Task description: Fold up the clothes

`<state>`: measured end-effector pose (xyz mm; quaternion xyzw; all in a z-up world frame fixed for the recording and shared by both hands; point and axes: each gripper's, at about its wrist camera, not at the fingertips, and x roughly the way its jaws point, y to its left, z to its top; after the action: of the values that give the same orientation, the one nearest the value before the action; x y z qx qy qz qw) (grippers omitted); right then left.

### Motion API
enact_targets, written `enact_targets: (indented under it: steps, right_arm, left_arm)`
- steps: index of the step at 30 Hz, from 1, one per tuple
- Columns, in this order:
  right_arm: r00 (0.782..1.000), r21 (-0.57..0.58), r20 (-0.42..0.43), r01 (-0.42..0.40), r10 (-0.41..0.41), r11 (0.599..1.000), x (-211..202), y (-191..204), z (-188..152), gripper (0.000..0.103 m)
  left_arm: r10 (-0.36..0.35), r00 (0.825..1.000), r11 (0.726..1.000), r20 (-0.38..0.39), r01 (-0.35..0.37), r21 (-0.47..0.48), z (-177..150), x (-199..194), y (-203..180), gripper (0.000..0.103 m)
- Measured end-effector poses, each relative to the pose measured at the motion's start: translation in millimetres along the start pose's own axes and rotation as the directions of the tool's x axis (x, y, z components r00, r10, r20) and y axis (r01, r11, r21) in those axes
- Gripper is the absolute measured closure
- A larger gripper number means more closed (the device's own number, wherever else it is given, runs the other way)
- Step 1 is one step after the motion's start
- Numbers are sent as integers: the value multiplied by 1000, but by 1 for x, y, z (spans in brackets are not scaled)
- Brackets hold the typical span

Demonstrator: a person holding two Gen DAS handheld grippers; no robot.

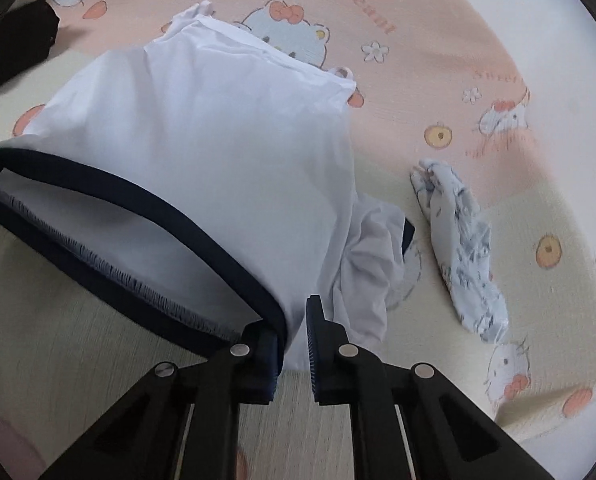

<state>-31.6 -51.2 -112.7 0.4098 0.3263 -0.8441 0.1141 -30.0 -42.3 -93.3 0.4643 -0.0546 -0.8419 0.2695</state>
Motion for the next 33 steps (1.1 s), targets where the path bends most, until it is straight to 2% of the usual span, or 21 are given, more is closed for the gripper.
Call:
enact_targets:
  steps: [3, 8, 10, 14, 17, 19, 20, 21, 22, 23, 25, 27, 33]
  right_arm:
    - [998, 78, -42, -49, 53, 996, 0, -10, -5, 94]
    - [987, 158, -101, -108, 125, 982, 3, -14, -19, 94]
    - [988, 134, -106, -96, 111, 986, 3, -10, -24, 94]
    - [992, 86, -84, -84, 91, 993, 0, -4, -26, 94]
    - [995, 53, -52, -85, 88, 995, -5, 0, -29, 92]
    - [996, 30, -32, -86, 87, 996, -8, 1, -31, 82]
    - [996, 21, -33, -81, 82, 997, -11, 0, -30, 66]
    - [996, 15, -34, -79, 79, 997, -13, -1, -30, 51]
    - [995, 29, -35, -94, 95, 995, -15, -5, -29, 48]
    - [992, 55, -32, -117, 119, 992, -18, -9, -28, 47]
    - [984, 127, -47, -167, 174, 978, -25, -18, -29, 46]
    - [973, 196, -55, -209, 224, 958, -30, -28, -30, 43]
    - [968, 276, -42, -227, 247, 934, -38, -44, -36, 43]
  left_arm:
    - [-73, 996, 996, -47, 70, -61, -10, -1, 5, 71]
    - [-105, 991, 994, -84, 104, -19, -29, 5, -7, 72]
    - [-130, 986, 991, -104, 129, -16, -35, 8, -10, 72]
    - [-175, 983, 984, -60, 172, -47, -37, 5, -6, 72]
    - [-255, 965, 959, -69, 243, -142, -36, 7, 5, 72]
    - [-322, 945, 927, -63, 301, -226, -36, 5, 16, 71]
    - [-346, 937, 912, -51, 322, -255, -36, 3, 22, 70]
    - [-353, 935, 904, -42, 329, -273, -36, -1, 26, 68]
    - [-358, 933, 897, -33, 334, -290, -35, -5, 31, 57]
    - [-351, 936, 896, -26, 328, -298, -35, -9, 34, 39]
    - [-339, 941, 895, -10, 319, -311, -35, -15, 40, 27]
    - [-335, 942, 891, 11, 321, -322, -34, -21, 45, 27]
    - [-269, 963, 922, -8, 255, -291, -29, -18, 44, 27]
